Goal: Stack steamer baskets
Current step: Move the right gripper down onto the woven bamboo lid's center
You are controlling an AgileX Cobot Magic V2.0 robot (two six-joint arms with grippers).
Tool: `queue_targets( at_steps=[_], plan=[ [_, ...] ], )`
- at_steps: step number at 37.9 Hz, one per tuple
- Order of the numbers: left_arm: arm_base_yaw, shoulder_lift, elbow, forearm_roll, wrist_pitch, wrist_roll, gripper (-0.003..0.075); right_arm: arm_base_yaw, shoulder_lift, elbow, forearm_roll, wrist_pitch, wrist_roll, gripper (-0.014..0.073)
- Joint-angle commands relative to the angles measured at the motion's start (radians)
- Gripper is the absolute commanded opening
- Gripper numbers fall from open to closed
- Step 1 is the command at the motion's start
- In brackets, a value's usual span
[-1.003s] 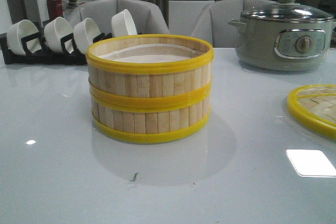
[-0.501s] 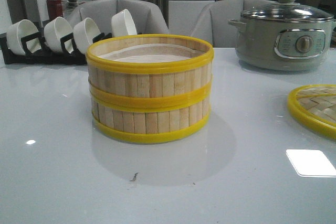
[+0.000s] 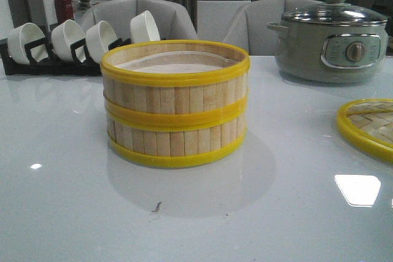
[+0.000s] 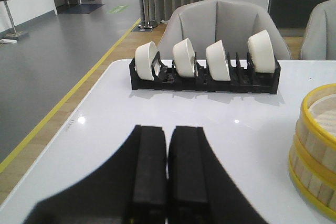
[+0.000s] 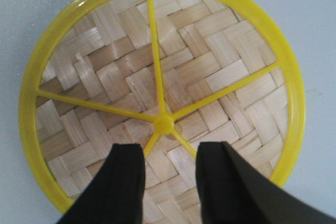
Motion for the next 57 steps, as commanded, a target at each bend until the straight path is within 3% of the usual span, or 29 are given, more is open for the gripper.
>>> queue_targets(
  at_steps=[1,38,48,57],
  plan=[
    [-0.007,0.015,-0.028,0.01,-0.074,-0.005,0.0087,-0.005,-0.031,-0.038,-0.015,-0.009,-0.008,0.036],
    [-0.007,0.015,-0.028,0.01,-0.074,-0.005,0.0087,-0.003,0.064,-0.039,-0.004,-0.133,-0.007,0.0358],
    [-0.007,0.015,-0.028,0.01,-0.074,-0.005,0.0087,-0.003,0.064,-0.039,-0.004,-0.101,-0.005,0.0146],
    [-0.007,0.015,-0.028,0.01,-0.074,-0.005,0.0087,-0.003,0.064,-0.039,-0.004,-0.08,-0.005,0.0129]
  ],
)
